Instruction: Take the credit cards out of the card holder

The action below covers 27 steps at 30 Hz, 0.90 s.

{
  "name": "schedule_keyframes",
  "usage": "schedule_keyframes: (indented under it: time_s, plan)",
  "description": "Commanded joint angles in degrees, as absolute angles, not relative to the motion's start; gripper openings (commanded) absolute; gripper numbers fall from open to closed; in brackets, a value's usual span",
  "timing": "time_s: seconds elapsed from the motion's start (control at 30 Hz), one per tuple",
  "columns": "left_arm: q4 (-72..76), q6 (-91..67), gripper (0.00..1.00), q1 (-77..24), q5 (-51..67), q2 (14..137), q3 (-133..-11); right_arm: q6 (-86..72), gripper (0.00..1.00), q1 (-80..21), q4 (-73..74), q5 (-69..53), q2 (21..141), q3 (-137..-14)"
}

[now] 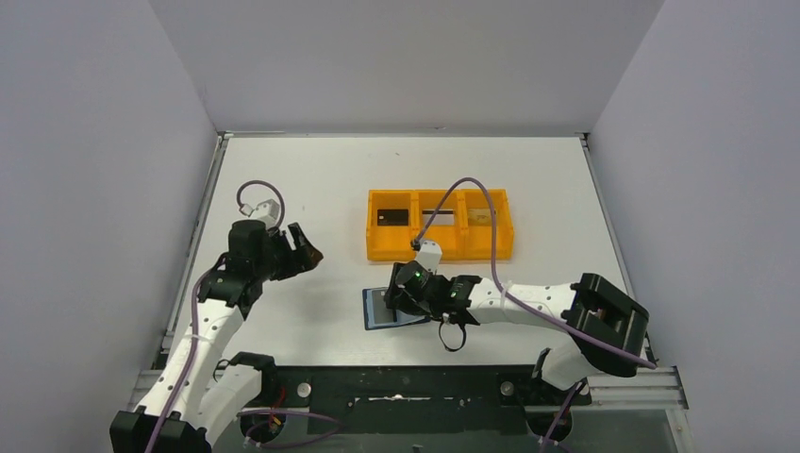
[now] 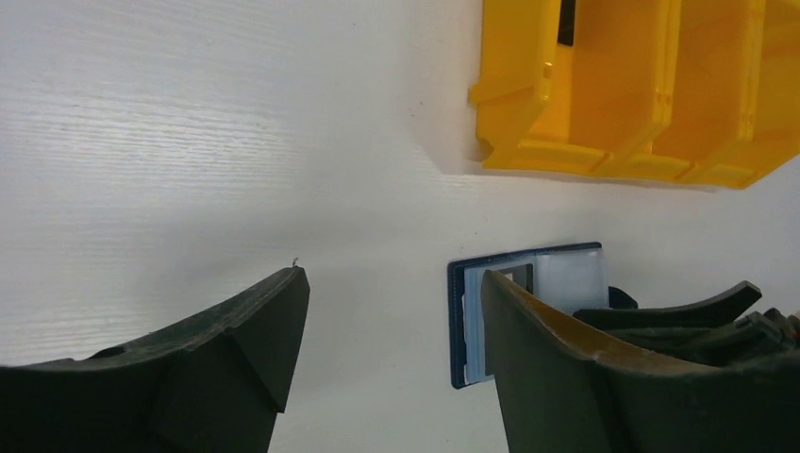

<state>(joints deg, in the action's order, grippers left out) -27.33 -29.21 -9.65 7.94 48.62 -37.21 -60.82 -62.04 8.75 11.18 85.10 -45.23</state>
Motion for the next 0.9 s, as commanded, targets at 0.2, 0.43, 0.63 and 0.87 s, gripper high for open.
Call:
schedule_keyframes:
  time_s: [0.2,0.43,0.63,0.87]
  plan:
    - [-17.6,-38.7,0.46,-23.0,16.2,54.4,-33.7,-62.2,0.38,-62.3,4.8,9.7,88.6,-46.1]
    - [-13.0,-45.3,0.39,-36.2,7.9,59.1,-31.4,-62.9,0.33,-62.0,4.7,9.4,89.6,-45.4]
    - [-13.8,-45.1,0.30,-40.4,6.6,68.3,-34.3,-64.0,0.27,-60.9,1.1,6.9,89.9,-43.0]
    - [-11.8,-45.4,0.29,-42.9,5.7,72.8,-35.4,-65.2,0.27,-59.6,-0.8,5.2,89.7,-40.8]
